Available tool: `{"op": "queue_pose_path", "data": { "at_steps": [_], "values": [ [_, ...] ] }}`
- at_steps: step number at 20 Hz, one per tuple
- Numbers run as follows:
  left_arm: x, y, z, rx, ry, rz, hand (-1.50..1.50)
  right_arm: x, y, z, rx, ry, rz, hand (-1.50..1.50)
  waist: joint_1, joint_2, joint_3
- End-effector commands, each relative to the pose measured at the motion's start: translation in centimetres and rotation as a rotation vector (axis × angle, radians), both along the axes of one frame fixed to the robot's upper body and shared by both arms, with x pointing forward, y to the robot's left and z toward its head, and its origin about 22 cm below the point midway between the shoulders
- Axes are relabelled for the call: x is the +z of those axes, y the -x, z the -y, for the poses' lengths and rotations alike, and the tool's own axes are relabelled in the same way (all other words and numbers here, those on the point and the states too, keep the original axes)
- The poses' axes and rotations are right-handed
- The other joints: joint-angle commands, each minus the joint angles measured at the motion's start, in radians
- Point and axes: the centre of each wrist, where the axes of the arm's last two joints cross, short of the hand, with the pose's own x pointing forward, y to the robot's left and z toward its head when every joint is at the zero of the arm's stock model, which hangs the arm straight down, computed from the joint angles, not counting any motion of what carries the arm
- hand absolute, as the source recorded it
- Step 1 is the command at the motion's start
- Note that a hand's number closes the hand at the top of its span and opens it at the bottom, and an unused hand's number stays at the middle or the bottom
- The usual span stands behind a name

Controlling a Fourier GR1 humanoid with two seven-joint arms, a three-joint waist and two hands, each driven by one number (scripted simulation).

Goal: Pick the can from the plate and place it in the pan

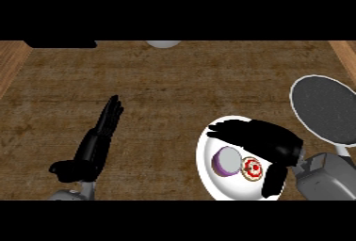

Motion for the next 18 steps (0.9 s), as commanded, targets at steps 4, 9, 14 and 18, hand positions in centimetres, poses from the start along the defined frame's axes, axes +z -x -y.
{"op": "queue_pose_path", "data": {
  "at_steps": [4, 9, 14, 18],
  "values": [
    [0.5, -1.7, 0.7, 0.002, 0.012, 0.018, 0.00, -2.1, 0.7, -0.7, -0.022, 0.030, -0.005, -1.50, -0.005, 0.001, 0.000],
    [-1.4, -0.7, -0.4, 0.018, -0.011, -0.005, 0.00, -1.6, -0.2, 0.6, -0.048, 0.049, -0.025, -1.50, -0.004, 0.001, 0.000],
    [0.3, 1.4, -0.7, 0.004, -0.001, -0.007, 0.00, -4.4, -0.6, -1.5, -0.068, -0.013, -0.031, -1.50, 0.000, 0.001, 0.000],
    [0.9, 0.7, 1.0, 0.010, 0.003, -0.009, 0.00, -5.1, -0.7, -2.1, -0.075, -0.002, -0.036, -1.50, -0.001, 0.000, 0.000]
  ]
}}
